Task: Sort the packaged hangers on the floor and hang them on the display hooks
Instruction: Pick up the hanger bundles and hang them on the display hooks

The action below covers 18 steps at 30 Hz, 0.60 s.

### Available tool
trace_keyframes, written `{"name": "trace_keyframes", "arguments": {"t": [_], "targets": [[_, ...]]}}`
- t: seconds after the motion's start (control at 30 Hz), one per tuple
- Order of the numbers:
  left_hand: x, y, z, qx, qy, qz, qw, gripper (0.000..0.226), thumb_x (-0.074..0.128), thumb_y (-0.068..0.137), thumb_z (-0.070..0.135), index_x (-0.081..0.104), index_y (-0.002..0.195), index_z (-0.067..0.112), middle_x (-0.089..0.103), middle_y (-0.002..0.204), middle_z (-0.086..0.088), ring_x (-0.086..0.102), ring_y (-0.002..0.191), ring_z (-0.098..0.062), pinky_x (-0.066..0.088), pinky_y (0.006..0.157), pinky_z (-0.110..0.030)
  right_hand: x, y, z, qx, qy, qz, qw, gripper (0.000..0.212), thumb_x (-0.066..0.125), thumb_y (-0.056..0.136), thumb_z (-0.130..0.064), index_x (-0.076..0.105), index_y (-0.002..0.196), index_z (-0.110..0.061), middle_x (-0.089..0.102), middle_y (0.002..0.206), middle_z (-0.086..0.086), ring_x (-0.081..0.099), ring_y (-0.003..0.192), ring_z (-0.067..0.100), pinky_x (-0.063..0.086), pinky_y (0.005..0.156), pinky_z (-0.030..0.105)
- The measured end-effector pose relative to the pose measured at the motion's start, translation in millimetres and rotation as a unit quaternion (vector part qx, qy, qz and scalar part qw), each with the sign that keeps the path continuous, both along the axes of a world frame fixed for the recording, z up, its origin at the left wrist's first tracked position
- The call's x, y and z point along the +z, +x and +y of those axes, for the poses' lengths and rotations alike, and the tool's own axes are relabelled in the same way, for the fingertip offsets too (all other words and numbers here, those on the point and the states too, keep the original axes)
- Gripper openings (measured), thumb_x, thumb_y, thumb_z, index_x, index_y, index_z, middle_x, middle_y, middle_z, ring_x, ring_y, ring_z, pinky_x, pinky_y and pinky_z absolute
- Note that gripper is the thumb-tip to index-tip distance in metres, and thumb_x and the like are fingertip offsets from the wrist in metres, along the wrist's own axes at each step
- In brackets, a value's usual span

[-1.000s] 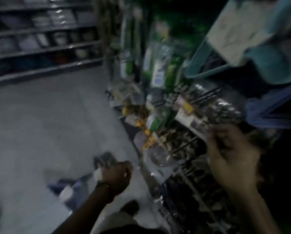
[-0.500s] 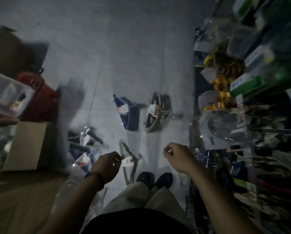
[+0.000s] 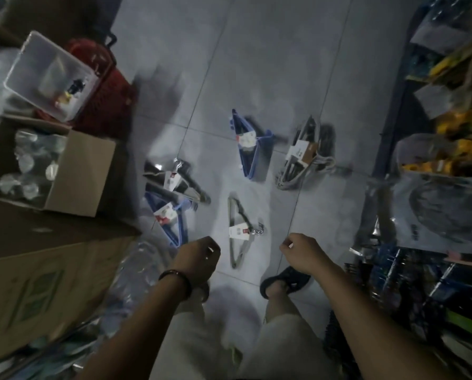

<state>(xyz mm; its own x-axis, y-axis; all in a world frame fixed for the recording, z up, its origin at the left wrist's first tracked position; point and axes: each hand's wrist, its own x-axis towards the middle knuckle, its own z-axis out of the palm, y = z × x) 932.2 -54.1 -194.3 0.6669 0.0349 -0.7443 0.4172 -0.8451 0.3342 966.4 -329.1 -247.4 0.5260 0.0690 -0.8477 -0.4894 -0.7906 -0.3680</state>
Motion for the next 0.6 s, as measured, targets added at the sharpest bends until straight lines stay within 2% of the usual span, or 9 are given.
{"name": "trace_keyframes", "arguments": {"t": [0.07,0.13,0.2,0.3,0.37,0.4,0.47,0.5,0.6], "targets": [[-38,-7,34,0.003,0.0,0.024,1.0,0.013,0.055,0.103,0.03,0.067,0.109,0.029,0.065,0.097,0.01,0.061,0.082,-0.006,0.044,0.068,-0.018,-41,-3,28,-0.029,-0.004,0.025,0.999,0.017,0.06,0.098,-0.039,0.066,0.102,-0.024,0.068,0.112,0.002,0.065,0.1,0.024,0.054,0.09,0.036],[-90,-12,65,0.007,-0.012,0.043,0.999,0.01,0.057,0.101,0.029,0.067,0.104,0.032,0.068,0.099,0.011,0.064,0.085,-0.005,0.046,0.07,-0.017,-95,-9,52,-0.062,0.001,0.048,0.997,0.017,0.063,0.095,-0.04,0.066,0.098,-0.025,0.072,0.106,0.002,0.07,0.096,0.025,0.058,0.09,0.039],[-154,-16,88,0.013,-0.017,0.071,0.997,0.01,0.059,0.1,0.028,0.068,0.105,0.029,0.068,0.101,0.009,0.063,0.086,-0.007,0.047,0.076,-0.02,-155,-12,73,-0.104,-0.007,0.069,0.992,0.017,0.064,0.094,-0.039,0.067,0.101,-0.023,0.074,0.1,0.002,0.072,0.091,0.023,0.061,0.083,0.037],[-263,-18,108,0.03,-0.028,0.126,0.991,0.013,0.058,0.102,0.027,0.065,0.112,0.024,0.065,0.1,0.007,0.058,0.079,-0.004,0.046,0.07,-0.017,-263,-20,100,-0.154,-0.03,0.078,0.984,0.013,0.066,0.093,-0.031,0.069,0.095,-0.018,0.075,0.091,0.001,0.072,0.081,0.021,0.057,0.068,0.029],[-346,-18,111,0.05,-0.025,0.14,0.989,0.017,0.059,0.101,0.028,0.067,0.115,0.023,0.071,0.106,0.002,0.066,0.091,-0.014,0.052,0.081,-0.025,-343,-28,114,-0.167,-0.038,0.092,0.981,0.014,0.066,0.09,-0.023,0.065,0.08,-0.013,0.07,0.078,0.002,0.067,0.069,0.021,0.054,0.061,0.031],[-387,-17,109,0.072,-0.016,0.145,0.987,0.019,0.059,0.1,0.028,0.068,0.116,0.023,0.072,0.11,-0.001,0.068,0.1,-0.02,0.053,0.086,-0.029,-381,-31,122,-0.165,-0.04,0.122,0.978,0.012,0.065,0.091,-0.017,0.064,0.081,-0.011,0.066,0.075,0.006,0.063,0.064,0.021,0.051,0.057,0.031],[-470,-17,103,0.118,-0.023,0.152,0.981,0.019,0.057,0.1,0.027,0.069,0.114,0.023,0.073,0.113,-0.005,0.068,0.108,-0.028,0.053,0.091,-0.032,-461,-34,136,-0.161,-0.047,0.17,0.971,0.011,0.062,0.096,-0.009,0.065,0.092,0.0,0.065,0.079,0.016,0.062,0.065,0.023,0.054,0.055,0.035],[-508,-18,97,0.136,-0.036,0.156,0.978,0.02,0.055,0.1,0.027,0.069,0.113,0.023,0.072,0.115,-0.006,0.067,0.108,-0.029,0.053,0.092,-0.031,-498,-36,142,-0.164,-0.06,0.172,0.97,0.016,0.061,0.097,-0.012,0.066,0.099,0.003,0.068,0.086,0.018,0.066,0.07,0.026,0.06,0.061,0.039],[-602,-19,77,0.182,-0.05,0.167,0.968,0.028,0.057,0.099,0.029,0.066,0.125,0.022,0.069,0.123,-0.004,0.061,0.101,-0.021,0.046,0.085,-0.026,-584,-41,154,-0.134,-0.117,0.165,0.97,0.025,0.062,0.097,-0.023,0.063,0.115,-0.005,0.071,0.102,0.014,0.072,0.087,0.028,0.063,0.069,0.037]]}}
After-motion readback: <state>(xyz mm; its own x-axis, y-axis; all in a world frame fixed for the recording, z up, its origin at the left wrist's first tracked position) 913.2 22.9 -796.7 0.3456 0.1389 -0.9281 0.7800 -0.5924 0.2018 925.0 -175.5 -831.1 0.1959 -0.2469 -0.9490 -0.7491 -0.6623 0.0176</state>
